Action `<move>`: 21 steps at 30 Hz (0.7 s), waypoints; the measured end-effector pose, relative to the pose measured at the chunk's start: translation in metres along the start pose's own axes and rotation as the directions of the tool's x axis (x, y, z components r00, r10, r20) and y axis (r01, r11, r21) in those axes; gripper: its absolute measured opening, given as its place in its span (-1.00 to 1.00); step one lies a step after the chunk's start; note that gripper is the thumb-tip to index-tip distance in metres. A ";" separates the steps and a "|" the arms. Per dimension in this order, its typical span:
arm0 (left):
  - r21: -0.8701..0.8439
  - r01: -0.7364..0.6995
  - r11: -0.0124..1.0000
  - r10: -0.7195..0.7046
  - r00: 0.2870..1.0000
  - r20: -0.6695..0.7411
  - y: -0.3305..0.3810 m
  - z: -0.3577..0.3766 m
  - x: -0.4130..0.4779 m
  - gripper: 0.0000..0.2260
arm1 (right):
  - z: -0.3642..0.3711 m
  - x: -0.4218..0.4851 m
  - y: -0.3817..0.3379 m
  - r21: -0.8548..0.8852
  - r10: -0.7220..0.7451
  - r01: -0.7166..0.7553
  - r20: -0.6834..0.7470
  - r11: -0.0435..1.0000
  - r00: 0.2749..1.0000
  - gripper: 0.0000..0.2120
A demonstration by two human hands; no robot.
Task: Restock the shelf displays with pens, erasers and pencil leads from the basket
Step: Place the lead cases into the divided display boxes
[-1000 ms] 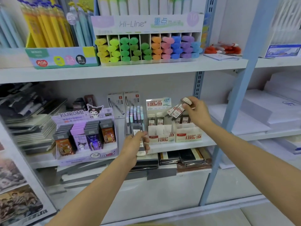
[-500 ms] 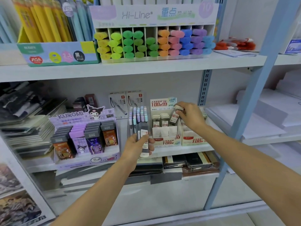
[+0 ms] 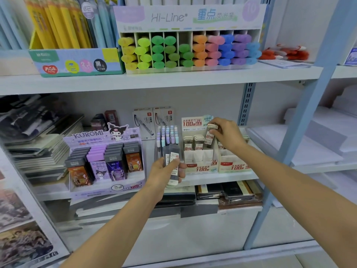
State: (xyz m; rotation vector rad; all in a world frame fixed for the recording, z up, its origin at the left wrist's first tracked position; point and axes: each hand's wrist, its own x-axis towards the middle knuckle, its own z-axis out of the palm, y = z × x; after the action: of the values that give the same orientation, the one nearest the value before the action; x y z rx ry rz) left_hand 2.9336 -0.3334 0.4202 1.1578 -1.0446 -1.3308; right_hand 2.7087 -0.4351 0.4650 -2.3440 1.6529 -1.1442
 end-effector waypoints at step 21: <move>0.170 0.066 0.983 -0.071 0.997 0.026 0.007 -0.005 -0.006 -0.66 | -0.002 -0.021 -0.026 0.157 -0.014 0.018 -0.030 0.987 0.999 -0.77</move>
State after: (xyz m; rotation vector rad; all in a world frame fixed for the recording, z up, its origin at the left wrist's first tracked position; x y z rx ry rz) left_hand 2.9399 -0.3278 0.4269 1.3122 -1.1680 -1.3383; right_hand 2.7251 -0.4056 0.4663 -2.2583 1.4941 -1.2669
